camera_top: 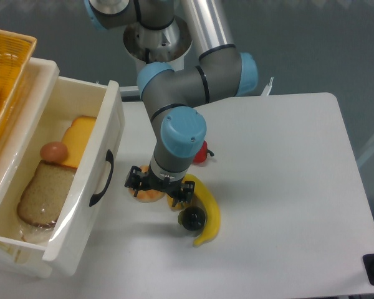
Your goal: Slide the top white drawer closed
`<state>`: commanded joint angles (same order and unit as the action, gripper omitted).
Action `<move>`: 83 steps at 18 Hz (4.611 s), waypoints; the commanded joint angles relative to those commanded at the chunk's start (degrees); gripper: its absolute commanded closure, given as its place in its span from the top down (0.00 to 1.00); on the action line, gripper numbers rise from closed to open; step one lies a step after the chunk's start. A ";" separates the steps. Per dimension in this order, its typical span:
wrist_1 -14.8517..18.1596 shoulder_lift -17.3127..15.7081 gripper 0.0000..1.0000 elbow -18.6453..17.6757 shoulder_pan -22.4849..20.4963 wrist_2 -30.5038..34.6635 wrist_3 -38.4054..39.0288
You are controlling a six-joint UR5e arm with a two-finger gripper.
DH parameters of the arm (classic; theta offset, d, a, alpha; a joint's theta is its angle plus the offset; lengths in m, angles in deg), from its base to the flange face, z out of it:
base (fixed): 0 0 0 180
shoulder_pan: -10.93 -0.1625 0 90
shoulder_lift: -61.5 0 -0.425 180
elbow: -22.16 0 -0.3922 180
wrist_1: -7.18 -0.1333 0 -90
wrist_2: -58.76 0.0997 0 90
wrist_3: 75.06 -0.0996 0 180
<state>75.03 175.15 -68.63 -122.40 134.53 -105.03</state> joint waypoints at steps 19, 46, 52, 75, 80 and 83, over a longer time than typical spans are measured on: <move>0.00 -0.79 1.00 0.00 1.40 -1.94 -0.35; -0.17 -2.99 1.00 -0.17 7.56 -2.12 -0.35; -0.35 -3.25 1.00 -0.35 8.35 -2.03 -0.35; -0.79 -3.52 1.00 -0.44 9.84 -2.03 -0.88; -0.88 -3.52 1.00 -0.62 9.84 -2.11 -0.97; -0.88 -3.52 1.00 -0.53 9.84 -2.12 -0.97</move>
<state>74.15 171.63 -69.15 -112.55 132.41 -106.00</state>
